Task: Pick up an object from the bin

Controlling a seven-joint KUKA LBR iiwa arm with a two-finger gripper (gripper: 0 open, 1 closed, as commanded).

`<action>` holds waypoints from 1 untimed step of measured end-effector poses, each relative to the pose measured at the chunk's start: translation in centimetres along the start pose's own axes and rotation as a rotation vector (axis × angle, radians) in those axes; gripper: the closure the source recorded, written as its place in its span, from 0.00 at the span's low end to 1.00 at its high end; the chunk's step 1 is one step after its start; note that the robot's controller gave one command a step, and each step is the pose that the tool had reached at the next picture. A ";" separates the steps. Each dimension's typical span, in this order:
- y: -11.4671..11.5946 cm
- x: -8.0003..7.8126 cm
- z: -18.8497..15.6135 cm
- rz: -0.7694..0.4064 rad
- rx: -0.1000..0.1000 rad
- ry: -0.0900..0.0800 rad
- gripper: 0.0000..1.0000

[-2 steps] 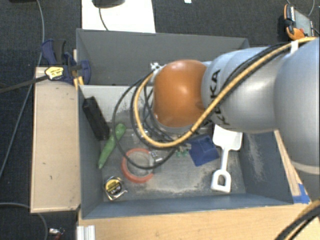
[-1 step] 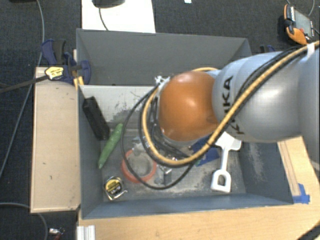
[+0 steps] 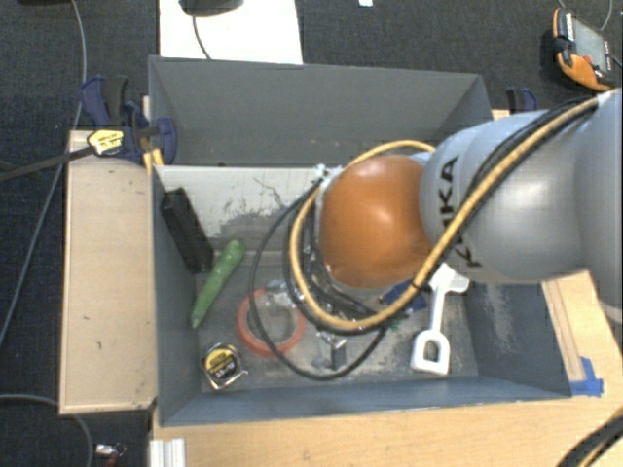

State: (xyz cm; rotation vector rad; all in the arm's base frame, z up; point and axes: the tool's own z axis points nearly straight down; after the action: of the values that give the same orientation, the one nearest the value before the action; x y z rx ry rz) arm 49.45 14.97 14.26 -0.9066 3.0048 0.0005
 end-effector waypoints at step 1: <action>-2.4 -0.6 7.2 -0.472 0.002 -0.007 0.00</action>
Offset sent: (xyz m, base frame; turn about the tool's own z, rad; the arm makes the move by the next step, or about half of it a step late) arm 0.0188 -0.0226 -0.0726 -0.3368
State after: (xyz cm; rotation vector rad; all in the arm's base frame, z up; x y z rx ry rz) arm 51.26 13.30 7.06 -1.5808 2.7032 -0.0007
